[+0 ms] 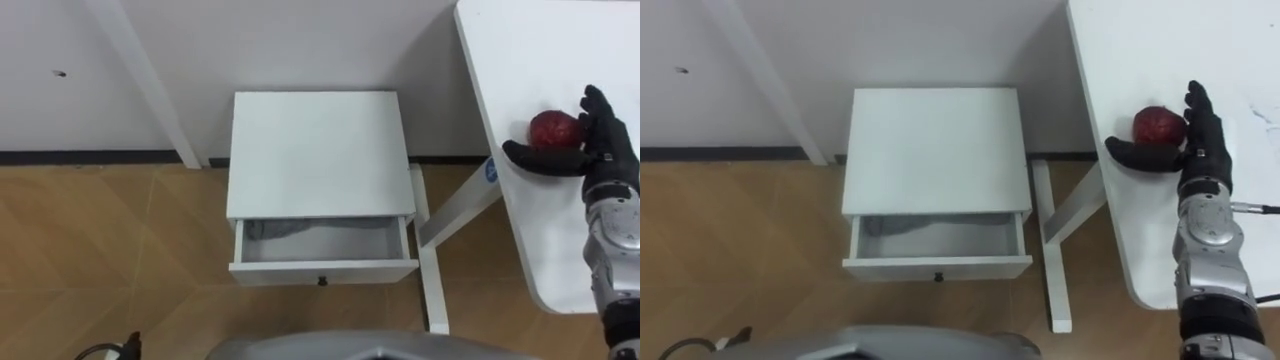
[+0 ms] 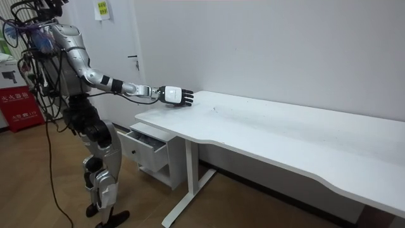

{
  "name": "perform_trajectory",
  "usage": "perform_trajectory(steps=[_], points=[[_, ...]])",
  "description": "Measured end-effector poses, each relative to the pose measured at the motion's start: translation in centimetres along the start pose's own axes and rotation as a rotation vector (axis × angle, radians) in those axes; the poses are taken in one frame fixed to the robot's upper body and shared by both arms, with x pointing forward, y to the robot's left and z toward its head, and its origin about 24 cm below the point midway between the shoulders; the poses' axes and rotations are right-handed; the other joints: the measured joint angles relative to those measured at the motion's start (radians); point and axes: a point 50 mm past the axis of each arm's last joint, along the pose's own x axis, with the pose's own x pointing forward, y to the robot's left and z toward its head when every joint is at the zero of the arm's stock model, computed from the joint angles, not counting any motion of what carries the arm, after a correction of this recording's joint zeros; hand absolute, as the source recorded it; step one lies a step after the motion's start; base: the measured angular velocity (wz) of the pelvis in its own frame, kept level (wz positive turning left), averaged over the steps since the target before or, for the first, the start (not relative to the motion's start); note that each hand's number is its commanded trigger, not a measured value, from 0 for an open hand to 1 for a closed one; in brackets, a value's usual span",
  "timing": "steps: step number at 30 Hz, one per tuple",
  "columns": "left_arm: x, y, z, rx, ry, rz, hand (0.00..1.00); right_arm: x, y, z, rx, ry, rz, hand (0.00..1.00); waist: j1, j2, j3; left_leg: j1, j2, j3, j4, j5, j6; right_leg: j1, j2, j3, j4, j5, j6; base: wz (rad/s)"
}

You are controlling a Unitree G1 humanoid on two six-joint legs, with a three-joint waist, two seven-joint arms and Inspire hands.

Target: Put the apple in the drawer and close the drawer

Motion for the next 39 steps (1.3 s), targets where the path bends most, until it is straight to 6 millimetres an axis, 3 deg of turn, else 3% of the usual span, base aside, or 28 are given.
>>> perform_trajectory(steps=[12,14,23,33,39], points=[[0.0,0.4,-0.9,0.025,0.036,-0.007,0.0,0.8,-2.2,-0.5,-0.044,0.05,-0.06,1.0,0.011,-0.014,-0.0069,0.007,-0.004,-0.006,-0.013,0.001,0.001,0.017,0.0,-0.009,-0.013,0.002,0.003,0.01],[0.0,0.4,-1.0,0.025,0.041,-0.018,0.0,0.7,-2.7,-0.9,-0.035,0.063,-0.084,1.0,0.011,-0.013,-0.0033,0.015,-0.004,-0.011,-0.013,0.001,0.001,0.023,0.0,-0.012,-0.015,0.002,0.003,0.09],[0.2,0.3,-0.6,0.024,0.043,-0.024,0.0,0.6,-2.5,-1.1,-0.056,0.068,-0.086,1.0,0.014,-0.01,-0.0028,0.013,-0.004,-0.017,-0.009,0.001,0.001,0.031,0.0,-0.023,-0.012,0.001,0.003,0.01],[0.3,-0.2,0.1,0.078,0.022,-0.044,0.0,0.8,-0.1,0.3,-0.232,-0.008,-0.007,1.0,0.014,-0.01,-0.0129,0.011,-0.004,-0.016,-0.007,0.001,0.001,0.023,0.001,-0.012,-0.011,0.002,0.003,-0.02],[0.3,-0.2,1.0,0.077,-0.014,-0.042,0.0,-0.6,3.9,1.2,-0.299,-0.104,0.108,1.0,0.018,-0.003,-0.0116,0.007,-0.004,-0.021,-0.007,0.001,0.0,0.019,0.002,-0.012,-0.011,0.002,0.003,0.02]])
